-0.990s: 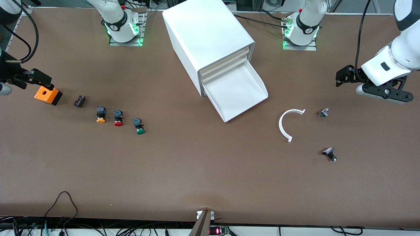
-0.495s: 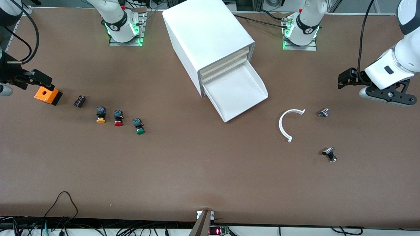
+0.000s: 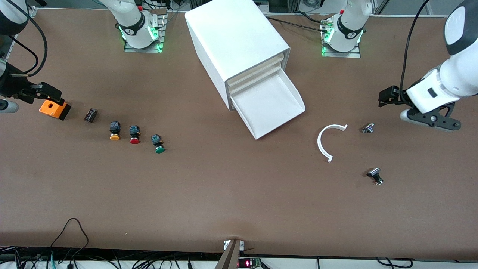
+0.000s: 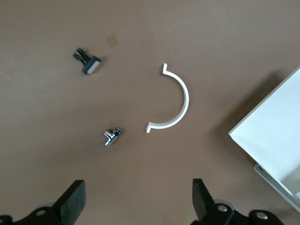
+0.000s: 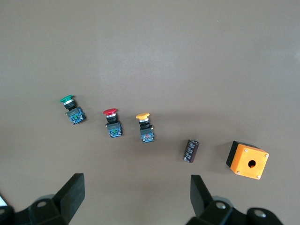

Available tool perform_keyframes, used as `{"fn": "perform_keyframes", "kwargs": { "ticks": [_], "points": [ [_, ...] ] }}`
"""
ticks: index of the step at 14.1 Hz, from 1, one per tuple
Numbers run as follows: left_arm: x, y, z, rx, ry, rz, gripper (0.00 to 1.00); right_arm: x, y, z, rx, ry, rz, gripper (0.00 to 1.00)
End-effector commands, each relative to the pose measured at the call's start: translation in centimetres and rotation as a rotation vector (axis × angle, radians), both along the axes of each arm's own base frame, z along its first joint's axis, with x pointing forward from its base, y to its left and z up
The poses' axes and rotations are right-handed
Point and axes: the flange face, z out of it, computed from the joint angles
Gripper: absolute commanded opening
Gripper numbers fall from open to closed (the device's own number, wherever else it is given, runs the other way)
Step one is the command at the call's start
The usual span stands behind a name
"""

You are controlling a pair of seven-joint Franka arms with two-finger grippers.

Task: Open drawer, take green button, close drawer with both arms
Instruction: 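Move the left gripper to the open drawer front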

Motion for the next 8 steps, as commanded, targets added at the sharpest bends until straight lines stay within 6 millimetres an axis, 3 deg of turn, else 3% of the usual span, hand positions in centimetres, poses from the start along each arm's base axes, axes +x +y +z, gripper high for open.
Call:
{"fn": "perform_keyframes", "kwargs": {
  "ticks": [1, 3, 5, 8],
  "points": [
    [1.3, 0.6, -4.2, -0.041, 0.088, -0.031, 1.00, -0.1, 0.0, 0.1, 0.003, 0.005, 0.015, 1.00],
    [2.2, -0.3, -6.5, -0.079, 0.093, -0.018, 1.00, 0.1, 0.1, 0.0, 0.007, -0.002, 0.011, 1.00],
    [2.4, -2.1, -10.4, -0.090, 0.028, 0.023, 1.00, 0.2, 0.1, 0.0, 0.007, -0.002, 0.013, 1.00],
    [1.4, -7.0, -14.8, -0.073, -0.034, 0.224, 1.00, 0.1, 0.1, -0.1, 0.007, 0.004, 0.013, 1.00]
  ]
}}
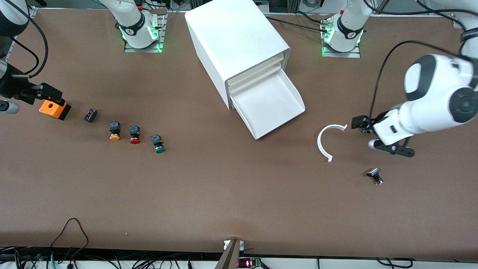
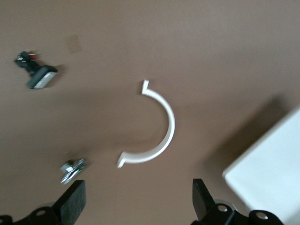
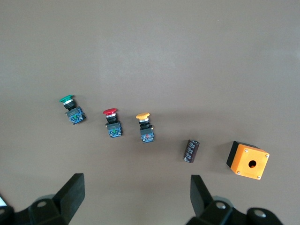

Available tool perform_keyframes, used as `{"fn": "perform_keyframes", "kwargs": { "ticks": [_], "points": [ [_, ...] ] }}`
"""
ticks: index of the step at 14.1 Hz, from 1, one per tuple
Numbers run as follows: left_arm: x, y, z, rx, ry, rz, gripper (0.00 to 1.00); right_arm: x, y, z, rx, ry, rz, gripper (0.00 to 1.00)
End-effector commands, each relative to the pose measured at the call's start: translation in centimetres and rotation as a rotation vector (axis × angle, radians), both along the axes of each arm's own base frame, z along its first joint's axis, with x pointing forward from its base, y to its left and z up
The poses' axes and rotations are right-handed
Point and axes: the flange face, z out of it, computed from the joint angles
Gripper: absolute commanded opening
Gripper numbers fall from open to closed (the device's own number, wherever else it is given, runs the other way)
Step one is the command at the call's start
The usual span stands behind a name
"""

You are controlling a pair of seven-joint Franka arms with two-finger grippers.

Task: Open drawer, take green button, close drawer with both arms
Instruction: 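Move the left gripper to the open drawer front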

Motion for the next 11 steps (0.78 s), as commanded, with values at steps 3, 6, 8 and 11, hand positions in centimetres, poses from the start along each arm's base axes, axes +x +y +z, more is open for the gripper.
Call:
{"fn": "perform_keyframes", "kwargs": {
  "ticks": [3, 6, 8, 11],
  "points": [
    [-3.1, -7.7, -5.9, 0.023, -0.060, 0.283, 1.00, 0.1, 0.1, 0.2, 0.007, -0.003, 0.011, 1.00],
    [-4.3, -10.6, -10.4, 0.004, -0.104, 0.406, 1.00, 0.1, -0.1, 0.2, 0.007, -0.006, 0.008, 1.00],
    [-5.6, -13.3, -13.5, -0.012, -0.119, 0.469, 1.00, 0.1, -0.1, 0.1, 0.006, -0.008, 0.008, 1.00],
    [-7.2, -15.7, -15.9, -0.004, -0.101, 0.495, 1.00, 0.3, -0.1, -0.3, 0.007, -0.002, 0.006, 1.00]
  ]
}}
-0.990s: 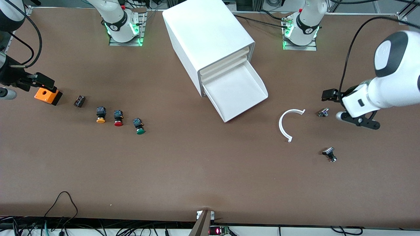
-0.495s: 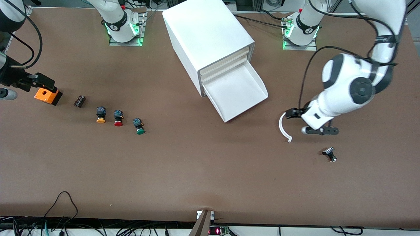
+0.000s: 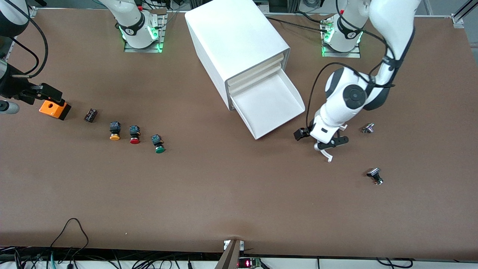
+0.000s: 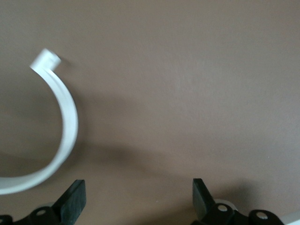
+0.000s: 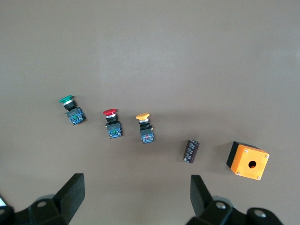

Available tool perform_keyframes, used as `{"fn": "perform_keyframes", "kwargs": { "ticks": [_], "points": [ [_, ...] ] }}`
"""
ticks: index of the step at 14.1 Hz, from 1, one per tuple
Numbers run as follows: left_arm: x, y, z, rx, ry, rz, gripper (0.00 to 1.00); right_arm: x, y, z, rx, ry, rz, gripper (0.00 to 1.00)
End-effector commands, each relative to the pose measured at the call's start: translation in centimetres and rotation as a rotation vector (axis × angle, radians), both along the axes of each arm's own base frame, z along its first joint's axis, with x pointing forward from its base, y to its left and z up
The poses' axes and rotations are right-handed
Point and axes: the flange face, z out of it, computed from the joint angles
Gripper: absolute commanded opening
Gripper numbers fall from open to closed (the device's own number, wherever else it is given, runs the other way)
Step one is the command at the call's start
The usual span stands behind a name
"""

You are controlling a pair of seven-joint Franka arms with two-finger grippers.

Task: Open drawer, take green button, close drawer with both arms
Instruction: 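Move the left gripper to the open drawer front, then push the drawer shut with the left gripper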

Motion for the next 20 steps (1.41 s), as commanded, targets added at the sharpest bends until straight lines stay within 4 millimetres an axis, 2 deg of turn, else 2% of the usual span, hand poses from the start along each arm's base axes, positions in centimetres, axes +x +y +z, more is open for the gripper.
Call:
{"fn": "perform_keyframes", "kwargs": {
  "ticks": [1, 5, 7, 10, 15, 17, 18, 19, 20],
  "points": [
    [-1.6, -1.5, -1.5, 0.008, 0.026, 0.034, 1.00, 0.4, -0.1, -0.3, 0.006, -0.002, 0.007, 1.00],
    [-5.0, -5.3, -2.5, 0.020, 0.078, 0.036, 1.00, 0.7, 0.1, -0.6, 0.007, -0.007, 0.005, 1.00],
    [-8.1, -8.9, -2.5, 0.010, 0.114, -0.020, 1.00, 0.7, -0.1, -0.5, 0.007, -0.010, 0.001, 1.00],
    [-12.4, -12.1, -3.1, -0.031, 0.215, -0.001, 1.00, 0.8, -0.2, -0.3, 0.005, -0.014, 0.009, 1.00],
    [-17.4, -15.5, -3.2, -0.049, 0.315, -0.059, 1.00, 1.0, -0.4, -0.4, 0.005, -0.013, 0.005, 1.00],
    [-17.7, -15.2, -2.9, -0.030, 0.347, -0.073, 1.00, 1.1, -0.4, -0.3, 0.005, -0.013, 0.005, 1.00],
    [-16.9, -14.6, -2.4, -0.031, 0.341, -0.065, 1.00, 1.1, -0.4, -0.3, 0.004, -0.014, 0.005, 1.00],
    [-14.3, -12.4, -1.2, -0.047, 0.310, -0.027, 1.00, 1.1, -0.3, -0.3, 0.003, -0.014, 0.009, 1.00],
    [-11.0, -9.3, 0.3, -0.068, 0.261, 0.006, 1.00, 1.1, -0.3, -0.3, 0.003, -0.014, 0.007, 1.00]
  ]
}}
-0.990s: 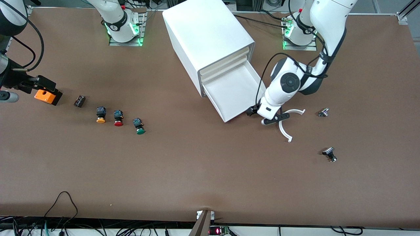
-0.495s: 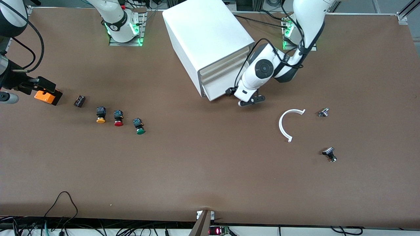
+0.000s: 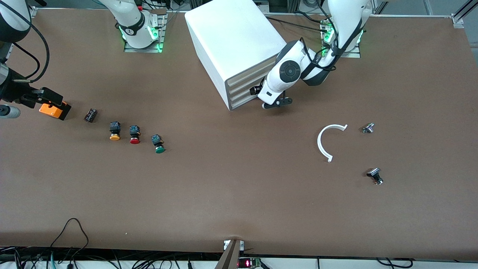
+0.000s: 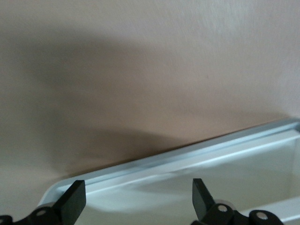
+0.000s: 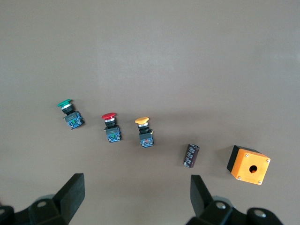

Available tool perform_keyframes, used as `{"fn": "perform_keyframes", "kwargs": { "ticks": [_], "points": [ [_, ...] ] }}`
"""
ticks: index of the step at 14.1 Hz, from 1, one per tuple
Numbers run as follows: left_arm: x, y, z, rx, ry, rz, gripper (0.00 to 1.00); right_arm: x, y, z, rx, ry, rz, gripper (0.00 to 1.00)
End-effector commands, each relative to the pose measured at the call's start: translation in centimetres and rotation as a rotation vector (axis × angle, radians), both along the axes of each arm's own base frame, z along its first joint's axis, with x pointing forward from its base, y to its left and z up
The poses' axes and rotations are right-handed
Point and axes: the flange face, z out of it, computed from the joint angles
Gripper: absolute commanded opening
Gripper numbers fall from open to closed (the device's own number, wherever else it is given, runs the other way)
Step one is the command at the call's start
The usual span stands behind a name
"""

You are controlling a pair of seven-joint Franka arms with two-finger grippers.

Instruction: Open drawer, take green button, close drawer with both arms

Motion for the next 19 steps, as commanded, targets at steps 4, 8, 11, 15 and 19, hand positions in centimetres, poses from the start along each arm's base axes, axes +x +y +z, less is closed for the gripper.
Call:
{"fn": "perform_keyframes", "kwargs": {
  "ticks": [4, 8, 11, 15, 19],
  "points": [
    [14.1, 15.2, 12.4, -0.061, -0.183, 0.003, 1.00, 0.4, -0.1, 0.5, 0.004, -0.012, 0.010, 1.00],
    [17.1, 24.6, 23.0, -0.064, -0.235, -0.107, 1.00, 0.4, -0.1, 0.9, 0.001, -0.016, 0.013, 1.00],
    [16.6, 29.5, 29.6, 0.013, -0.240, -0.168, 1.00, 0.6, 0.1, 2.6, -0.003, -0.045, 0.017, 1.00],
    [14.7, 29.6, 33.9, 0.144, -0.278, -0.241, 1.00, 0.0, 0.4, 3.5, 0.000, -0.026, 0.022, 1.00],
    [15.0, 30.8, 34.0, 0.142, -0.278, -0.205, 1.00, -0.5, 1.0, 3.1, -0.011, -0.039, 0.019, 1.00]
  ]
}}
